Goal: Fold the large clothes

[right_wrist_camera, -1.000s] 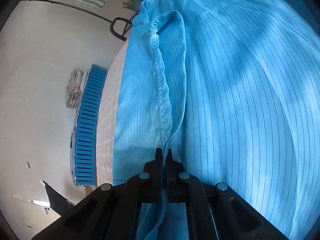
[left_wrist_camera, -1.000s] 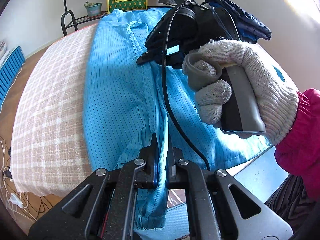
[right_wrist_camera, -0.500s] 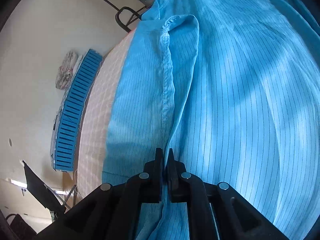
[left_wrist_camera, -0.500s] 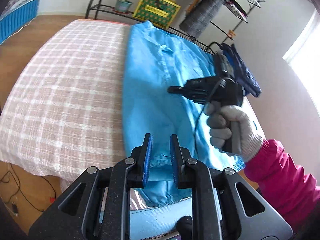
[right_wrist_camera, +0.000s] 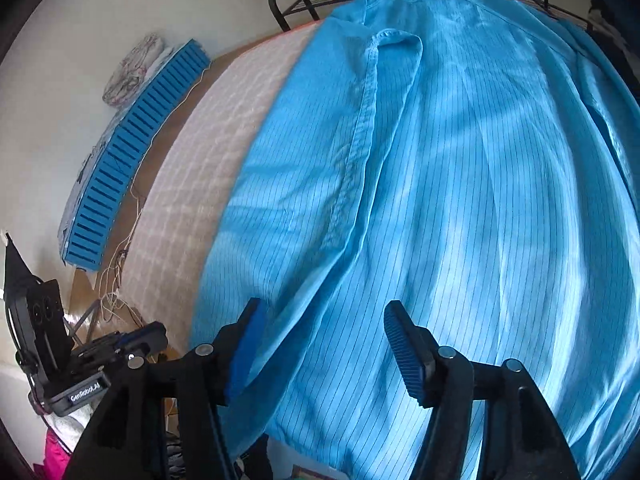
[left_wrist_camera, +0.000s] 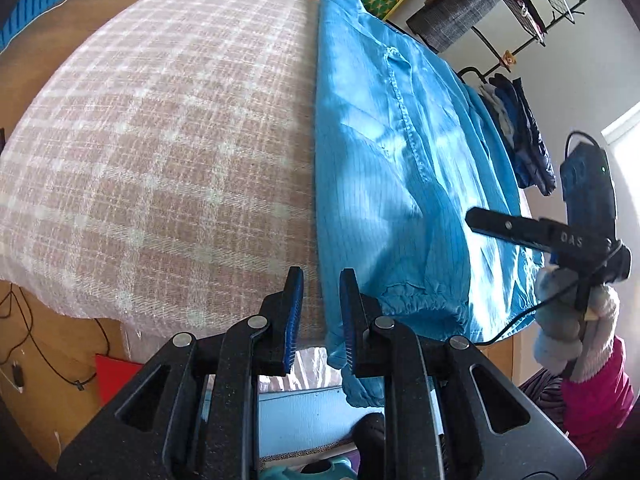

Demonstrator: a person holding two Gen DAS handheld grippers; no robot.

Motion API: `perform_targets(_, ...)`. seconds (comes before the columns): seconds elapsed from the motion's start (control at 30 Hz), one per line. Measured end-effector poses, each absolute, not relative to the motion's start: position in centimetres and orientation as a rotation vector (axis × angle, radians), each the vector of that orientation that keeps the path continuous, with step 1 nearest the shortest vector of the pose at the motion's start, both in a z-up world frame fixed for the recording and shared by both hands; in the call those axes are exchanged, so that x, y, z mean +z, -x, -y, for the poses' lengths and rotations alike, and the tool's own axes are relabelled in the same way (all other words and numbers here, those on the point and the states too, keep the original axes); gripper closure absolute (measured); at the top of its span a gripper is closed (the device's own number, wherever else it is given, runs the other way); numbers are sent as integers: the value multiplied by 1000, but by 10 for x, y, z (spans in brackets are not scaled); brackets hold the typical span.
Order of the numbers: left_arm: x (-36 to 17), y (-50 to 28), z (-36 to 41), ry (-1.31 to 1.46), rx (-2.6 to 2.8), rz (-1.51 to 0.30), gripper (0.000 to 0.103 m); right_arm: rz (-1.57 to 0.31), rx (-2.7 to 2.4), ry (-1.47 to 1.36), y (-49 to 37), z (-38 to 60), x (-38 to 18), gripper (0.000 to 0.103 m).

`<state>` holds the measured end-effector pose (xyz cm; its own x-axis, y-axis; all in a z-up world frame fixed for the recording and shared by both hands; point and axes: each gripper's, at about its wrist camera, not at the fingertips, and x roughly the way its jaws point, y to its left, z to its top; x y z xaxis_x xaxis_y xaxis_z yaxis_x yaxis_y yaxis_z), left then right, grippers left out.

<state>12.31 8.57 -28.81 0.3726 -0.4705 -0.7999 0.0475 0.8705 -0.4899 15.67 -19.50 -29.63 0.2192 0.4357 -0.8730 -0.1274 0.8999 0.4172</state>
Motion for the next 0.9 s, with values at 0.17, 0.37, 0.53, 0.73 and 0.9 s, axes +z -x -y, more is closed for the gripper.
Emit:
perform_targets(0.17, -303, -123, -79, 404, -357, -1201, 87, -1417, 465, -526, -145, 191, -319, 32)
perform_targets(0.37, -298, -119, -76, 403, -380, -1190, 87, -1528, 478, -558, -159, 162, -339, 65)
perform_targets(0.53, -284, -119, -90, 477, -373, -1135, 87, -1491, 546, -411, -163, 143, -296, 101)
perform_targets(0.73, -283, -129, -74, 537, -443, -1131, 87, -1354, 569, -210, -170, 134, -217, 102)
perform_targets(0.9, -273, -113, -22, 411, -616, -1156, 87, -1357, 549, -238, -172, 139, -213, 102)
